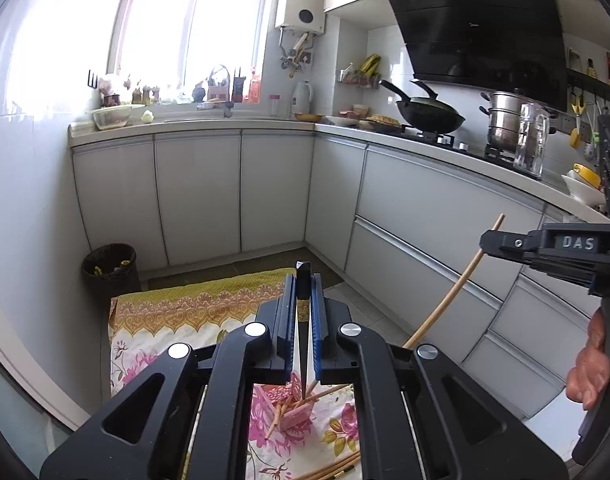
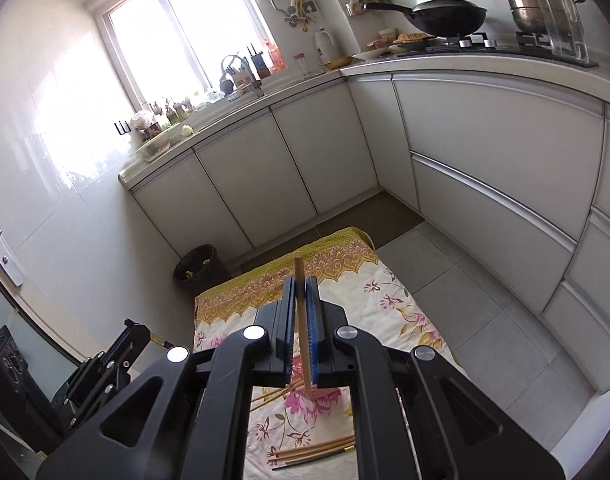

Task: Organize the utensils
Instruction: 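Carry both upright chopsticks over the pink basket, then open the left gripper then the right gripper above the basket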

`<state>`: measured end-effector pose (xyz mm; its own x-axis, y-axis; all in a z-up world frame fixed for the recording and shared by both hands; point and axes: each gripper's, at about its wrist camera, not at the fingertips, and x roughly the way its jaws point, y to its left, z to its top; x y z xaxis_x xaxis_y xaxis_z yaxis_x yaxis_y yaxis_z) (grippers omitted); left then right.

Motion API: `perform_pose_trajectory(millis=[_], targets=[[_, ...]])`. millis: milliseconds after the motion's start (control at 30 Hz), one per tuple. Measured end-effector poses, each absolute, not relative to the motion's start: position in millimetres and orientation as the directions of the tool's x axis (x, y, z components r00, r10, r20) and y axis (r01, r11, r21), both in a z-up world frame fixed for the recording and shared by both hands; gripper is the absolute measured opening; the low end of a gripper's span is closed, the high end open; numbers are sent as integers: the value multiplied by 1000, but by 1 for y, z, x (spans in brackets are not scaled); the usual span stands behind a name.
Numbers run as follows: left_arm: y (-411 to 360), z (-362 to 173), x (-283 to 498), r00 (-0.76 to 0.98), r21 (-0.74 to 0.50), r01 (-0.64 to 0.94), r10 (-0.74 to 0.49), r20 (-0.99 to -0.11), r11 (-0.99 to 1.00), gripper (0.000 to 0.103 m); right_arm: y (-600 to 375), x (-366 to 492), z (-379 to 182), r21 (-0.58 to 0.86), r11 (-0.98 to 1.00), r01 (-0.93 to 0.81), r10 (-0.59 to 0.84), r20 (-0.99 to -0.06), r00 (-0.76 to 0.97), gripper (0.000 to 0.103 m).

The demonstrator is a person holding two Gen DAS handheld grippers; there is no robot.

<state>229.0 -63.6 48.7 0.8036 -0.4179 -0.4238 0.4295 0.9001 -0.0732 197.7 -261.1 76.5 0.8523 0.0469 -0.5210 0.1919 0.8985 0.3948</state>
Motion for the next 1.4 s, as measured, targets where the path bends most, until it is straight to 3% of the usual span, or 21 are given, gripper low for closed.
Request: perform_pose_trajectory(millis=[333,367,400,467,633,767,967,1300,1367,1400], targets=[[-79,-11,296,753,-68,403,-373,-542,913,7,-257,249,44,398,900,179,76,-547,834,6],[-80,-17,298,745,-68,405,-372,-554,912,12,-257,252,39,400,899,181,79,-552,830,6],[-80,-21,300,736,-73,406,-373,-565,911,27,-258,255,35,401,898,180,82,-556,827,6],[-77,-21,298,749,-81,390,-368,-551,917,46,-257,261,30,399,899,179,85,-561,824,6],[-59,12,288,791,-110,363,-368,-489,925,51,-253,272,29,391,905,171,84,-556,827,6],[-39,38,274,845,-111,319,-335,-418,941,65,-247,281,30,390,906,164,84,-547,833,6],[-15,54,266,877,-123,264,-291,-382,957,65,-236,295,24,379,911,161,82,-550,831,6],[5,35,269,865,-152,217,-262,-429,964,68,-208,320,-37,351,924,149,116,-630,768,7],[8,36,267,867,-152,214,-259,-426,965,68,-201,322,-44,321,936,142,105,-643,758,24],[9,38,265,869,-152,213,-258,-421,965,68,-200,322,-44,314,939,137,104,-643,759,51]])
